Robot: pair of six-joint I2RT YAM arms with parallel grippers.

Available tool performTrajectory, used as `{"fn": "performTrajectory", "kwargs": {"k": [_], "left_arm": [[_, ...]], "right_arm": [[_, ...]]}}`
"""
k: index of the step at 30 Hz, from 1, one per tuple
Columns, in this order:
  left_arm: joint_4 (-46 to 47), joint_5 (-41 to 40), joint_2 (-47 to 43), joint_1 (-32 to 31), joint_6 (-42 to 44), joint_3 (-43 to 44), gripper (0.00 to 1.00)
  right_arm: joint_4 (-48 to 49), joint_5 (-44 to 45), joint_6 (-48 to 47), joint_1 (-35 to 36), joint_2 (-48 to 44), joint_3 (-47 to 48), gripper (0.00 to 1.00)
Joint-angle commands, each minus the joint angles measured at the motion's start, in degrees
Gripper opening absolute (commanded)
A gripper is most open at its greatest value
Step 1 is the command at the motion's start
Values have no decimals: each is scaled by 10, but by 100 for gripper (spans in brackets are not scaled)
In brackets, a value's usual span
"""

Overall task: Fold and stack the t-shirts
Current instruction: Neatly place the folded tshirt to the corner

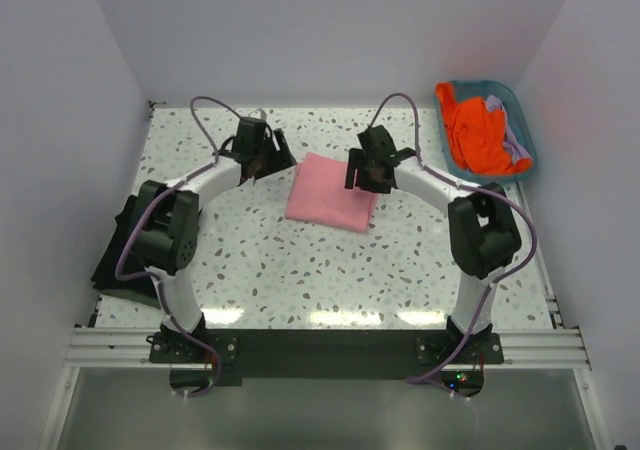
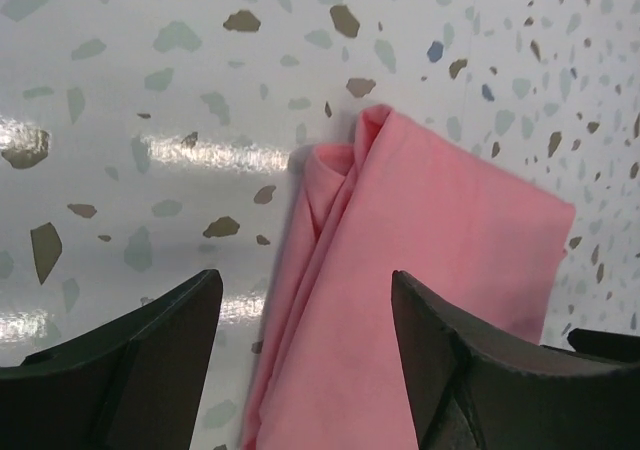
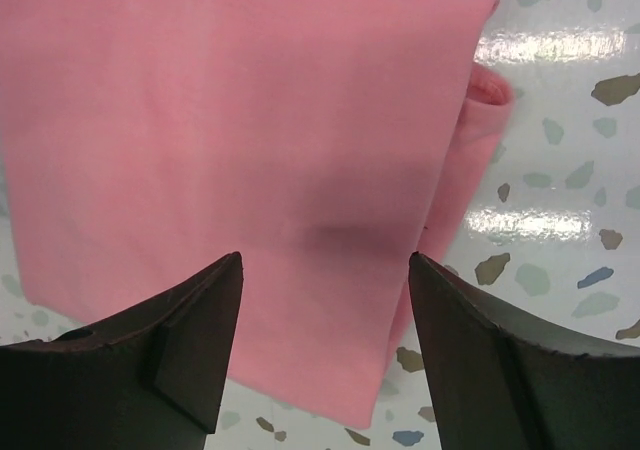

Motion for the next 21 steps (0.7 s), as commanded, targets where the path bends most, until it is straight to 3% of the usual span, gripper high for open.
{"fn": "performTrajectory", "kwargs": {"k": [1, 6, 10, 16, 21], "left_arm": [[-4, 49, 34, -2, 55, -4, 74], [0, 84, 67, -10, 94, -1, 77], [-2, 104, 90, -12, 100, 5, 77], [-15, 78, 117, -25, 93, 6, 76], [-55, 22, 155, -46, 76, 26, 69]], "right_arm": [[13, 22, 0, -14, 29, -6, 70], [-7, 28, -14, -24, 76, 18, 55], [-5, 12, -17, -49, 91, 16, 48], [11, -26, -31, -67, 105, 22, 47], [28, -67, -43, -73, 128, 42, 47]]}}
